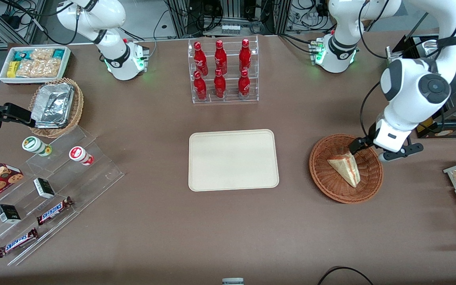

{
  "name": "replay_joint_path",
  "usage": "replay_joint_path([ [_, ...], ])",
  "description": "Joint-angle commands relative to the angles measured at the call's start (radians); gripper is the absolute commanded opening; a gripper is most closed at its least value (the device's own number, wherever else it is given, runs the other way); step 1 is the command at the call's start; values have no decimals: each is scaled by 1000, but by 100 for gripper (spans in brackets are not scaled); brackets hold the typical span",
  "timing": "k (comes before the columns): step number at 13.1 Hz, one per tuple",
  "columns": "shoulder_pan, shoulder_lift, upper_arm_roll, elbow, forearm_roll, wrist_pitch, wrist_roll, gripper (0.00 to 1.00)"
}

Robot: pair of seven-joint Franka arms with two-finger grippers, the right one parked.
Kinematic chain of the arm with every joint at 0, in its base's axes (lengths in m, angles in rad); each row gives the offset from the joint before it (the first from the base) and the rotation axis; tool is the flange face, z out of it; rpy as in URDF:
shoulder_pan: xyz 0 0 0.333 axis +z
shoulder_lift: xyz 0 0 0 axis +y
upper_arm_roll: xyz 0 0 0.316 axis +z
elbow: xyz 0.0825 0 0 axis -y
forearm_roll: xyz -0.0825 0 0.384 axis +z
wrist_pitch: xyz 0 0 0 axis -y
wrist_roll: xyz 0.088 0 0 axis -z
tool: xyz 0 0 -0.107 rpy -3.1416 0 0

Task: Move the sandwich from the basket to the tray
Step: 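Lower the open left gripper around the wrapped sandwich in the basket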

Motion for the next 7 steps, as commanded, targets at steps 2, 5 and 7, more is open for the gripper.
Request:
replay_joint_path([
  [2, -22, 45, 6, -7, -9, 83, -234, 100],
  [5, -24, 79, 6, -6, -11, 86, -299, 100],
  [7, -24, 114, 6, -6, -11, 87, -302, 100],
])
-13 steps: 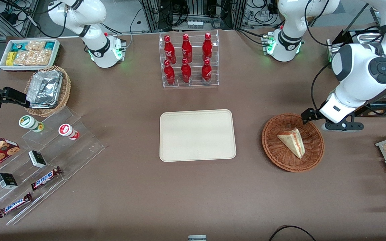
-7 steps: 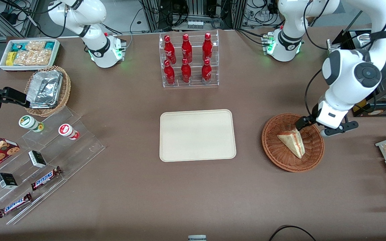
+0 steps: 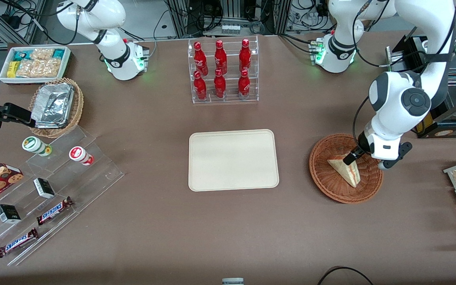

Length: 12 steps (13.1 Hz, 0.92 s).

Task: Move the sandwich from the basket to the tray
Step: 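Lower the open left gripper around the wrapped sandwich in the basket, then close the left gripper on the sandwich and lift it from the basket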

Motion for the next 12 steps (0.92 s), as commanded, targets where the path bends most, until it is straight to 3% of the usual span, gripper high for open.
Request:
replay_joint_path([
  [1, -10, 43, 5, -1, -11, 20, -26, 100],
  [10, 3, 140, 7, 2, -31, 69, -24, 100],
  [11, 3, 147, 7, 2, -53, 92, -24, 94],
  [12, 3, 149, 7, 2, -75, 94, -26, 64],
])
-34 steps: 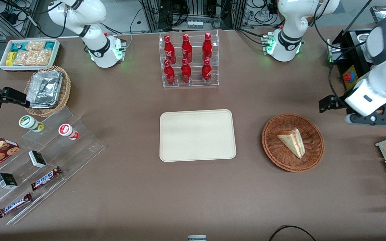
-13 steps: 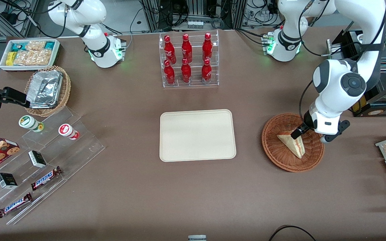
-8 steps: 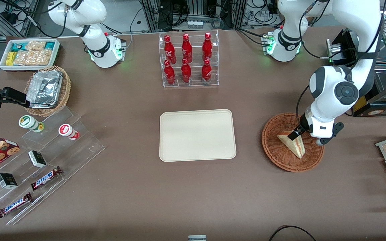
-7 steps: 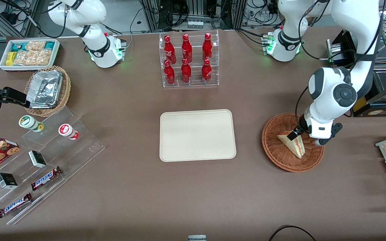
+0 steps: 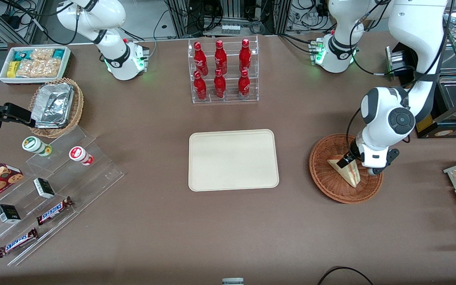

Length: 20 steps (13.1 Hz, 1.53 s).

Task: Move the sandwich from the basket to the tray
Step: 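Close the left gripper on the sandwich and lift it from the basket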

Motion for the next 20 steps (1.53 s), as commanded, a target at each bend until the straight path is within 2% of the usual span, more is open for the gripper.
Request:
replay_joint_path([
  [1, -2, 14, 1, 5, -66, 27, -11, 21],
  [2, -2, 14, 1, 5, -81, 21, -11, 0],
  [6, -1, -1, 3, 35, -85, -40, -5, 0],
  [12, -25, -11, 0, 285, -71, -381, 38, 0],
  [17, -186, 17, -4, 388, -68, -453, 86, 0],
  [20, -301, 86, -4, 459, -59, -450, 83, 0],
])
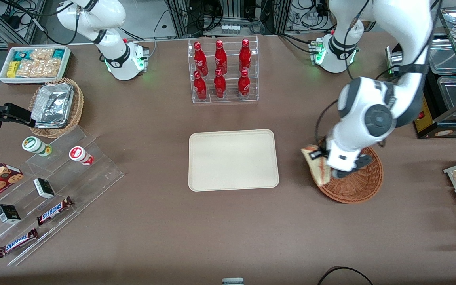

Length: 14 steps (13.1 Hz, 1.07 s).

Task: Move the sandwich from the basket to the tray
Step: 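Carry the held sandwich with the left gripper over the cream tray, then lower the sandwich onto the tray and open the left gripper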

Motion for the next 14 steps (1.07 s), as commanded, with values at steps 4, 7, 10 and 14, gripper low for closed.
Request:
replay_joint_path([
  [4, -204, 186, 16, 214, 22, -25, -94, 0],
  [7, -296, 304, 16, 336, 59, -27, -229, 0],
  [10, -380, 411, 17, 440, 82, -28, -332, 0],
  [14, -439, 488, 17, 534, 116, -80, -407, 0],
])
